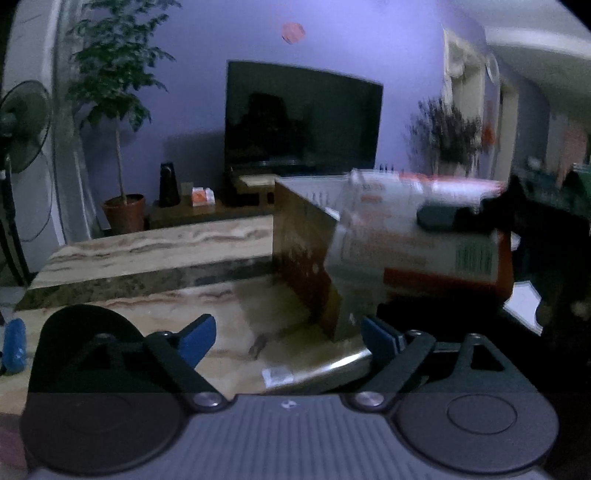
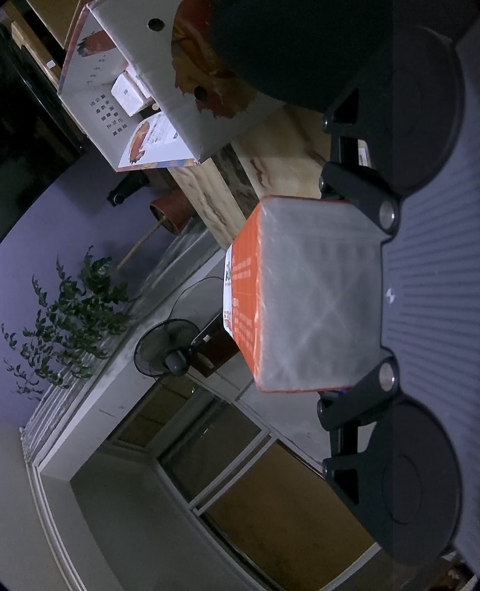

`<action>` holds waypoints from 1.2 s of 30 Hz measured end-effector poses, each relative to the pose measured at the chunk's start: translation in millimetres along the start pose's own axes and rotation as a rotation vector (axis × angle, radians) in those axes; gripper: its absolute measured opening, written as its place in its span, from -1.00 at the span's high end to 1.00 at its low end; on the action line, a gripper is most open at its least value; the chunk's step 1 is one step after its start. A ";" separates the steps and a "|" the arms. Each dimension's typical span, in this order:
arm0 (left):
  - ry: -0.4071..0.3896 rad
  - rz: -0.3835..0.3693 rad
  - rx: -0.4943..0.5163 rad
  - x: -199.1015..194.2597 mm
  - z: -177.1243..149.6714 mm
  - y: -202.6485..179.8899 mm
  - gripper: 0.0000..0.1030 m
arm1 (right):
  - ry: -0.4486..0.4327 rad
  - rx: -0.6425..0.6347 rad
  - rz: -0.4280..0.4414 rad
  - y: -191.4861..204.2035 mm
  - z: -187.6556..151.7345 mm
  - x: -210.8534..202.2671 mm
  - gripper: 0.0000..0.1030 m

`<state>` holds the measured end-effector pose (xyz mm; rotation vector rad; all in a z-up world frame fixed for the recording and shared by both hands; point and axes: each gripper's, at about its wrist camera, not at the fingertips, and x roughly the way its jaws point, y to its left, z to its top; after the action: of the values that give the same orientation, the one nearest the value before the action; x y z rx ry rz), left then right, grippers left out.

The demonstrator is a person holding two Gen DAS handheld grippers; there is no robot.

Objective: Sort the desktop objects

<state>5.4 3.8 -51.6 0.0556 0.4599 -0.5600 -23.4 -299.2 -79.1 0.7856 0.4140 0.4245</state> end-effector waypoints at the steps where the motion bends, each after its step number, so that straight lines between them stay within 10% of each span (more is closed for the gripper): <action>1: -0.024 -0.012 -0.031 -3.0 0.6 3.7 -0.73 | -0.001 0.002 0.000 -0.1 0.0 -0.2 -0.50; 6: -0.205 -0.075 -0.227 -23.3 -2.5 23.6 -0.98 | -0.003 0.004 0.003 0.4 -0.1 0.1 -0.50; 26: 0.017 0.145 0.008 4.7 6.1 2.6 -0.98 | 0.010 -0.010 0.010 5.5 -1.7 1.7 -0.51; 36: 0.060 0.134 0.029 10.7 2.3 3.4 -0.98 | 0.011 -0.015 0.012 9.1 -2.6 1.2 -0.51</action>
<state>16.1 1.0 -54.5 0.1306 0.5022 -0.4342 -25.6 -291.2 -74.2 0.7714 0.4158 0.4431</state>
